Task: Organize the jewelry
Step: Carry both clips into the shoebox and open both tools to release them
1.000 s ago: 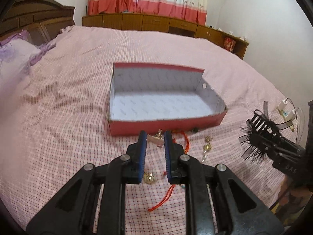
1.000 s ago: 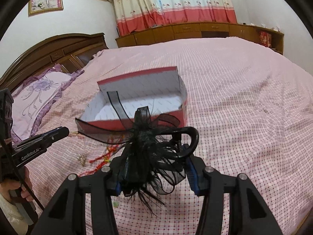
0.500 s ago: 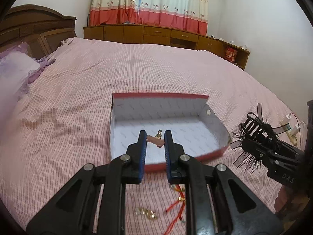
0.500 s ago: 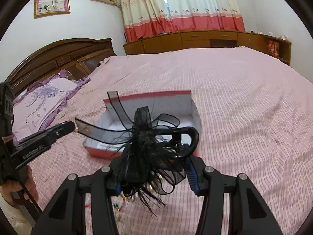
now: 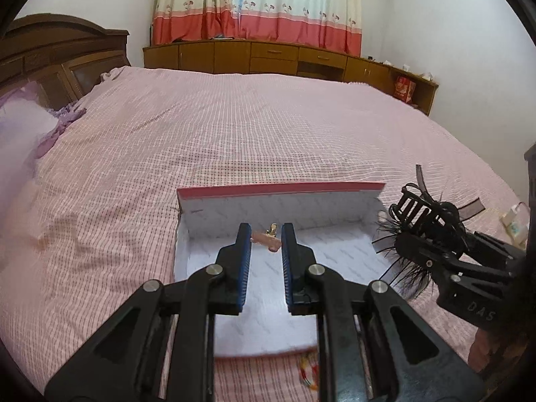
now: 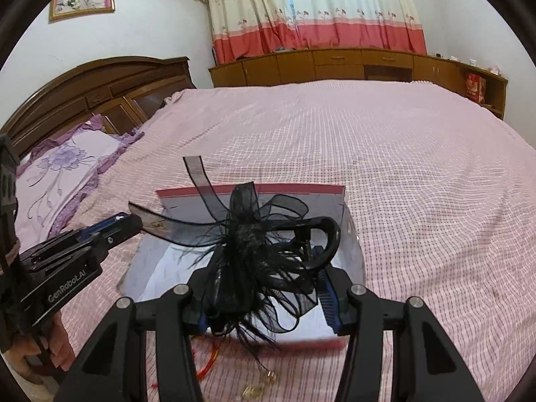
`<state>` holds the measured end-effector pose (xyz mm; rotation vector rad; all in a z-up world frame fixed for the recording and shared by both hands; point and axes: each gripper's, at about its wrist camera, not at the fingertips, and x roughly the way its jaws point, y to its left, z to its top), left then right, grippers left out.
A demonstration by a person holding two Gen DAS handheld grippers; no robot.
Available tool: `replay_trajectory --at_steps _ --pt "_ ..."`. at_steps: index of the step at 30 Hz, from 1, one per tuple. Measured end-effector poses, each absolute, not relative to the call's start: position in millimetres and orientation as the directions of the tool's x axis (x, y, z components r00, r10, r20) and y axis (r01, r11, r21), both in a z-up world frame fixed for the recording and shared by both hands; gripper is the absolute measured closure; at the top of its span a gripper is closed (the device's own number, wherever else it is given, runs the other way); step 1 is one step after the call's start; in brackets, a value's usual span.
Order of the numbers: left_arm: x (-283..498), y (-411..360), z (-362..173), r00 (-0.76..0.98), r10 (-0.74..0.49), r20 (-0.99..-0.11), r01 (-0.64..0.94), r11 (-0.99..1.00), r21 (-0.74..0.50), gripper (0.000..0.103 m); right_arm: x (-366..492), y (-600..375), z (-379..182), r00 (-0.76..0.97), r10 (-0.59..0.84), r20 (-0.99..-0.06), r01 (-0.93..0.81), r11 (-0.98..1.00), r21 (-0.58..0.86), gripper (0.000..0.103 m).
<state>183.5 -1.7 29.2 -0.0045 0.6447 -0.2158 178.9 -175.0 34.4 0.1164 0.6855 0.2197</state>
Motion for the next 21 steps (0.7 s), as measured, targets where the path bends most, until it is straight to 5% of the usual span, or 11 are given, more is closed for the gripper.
replay_trajectory --at_steps 21 --pt "265.5 -4.2 -40.2 0.621 -0.127 -0.773 0.118 0.991 -0.068 0.094 267.6 -162.1 -23.5 0.629 0.152 -0.762 -0.122 0.988 0.096 0.050"
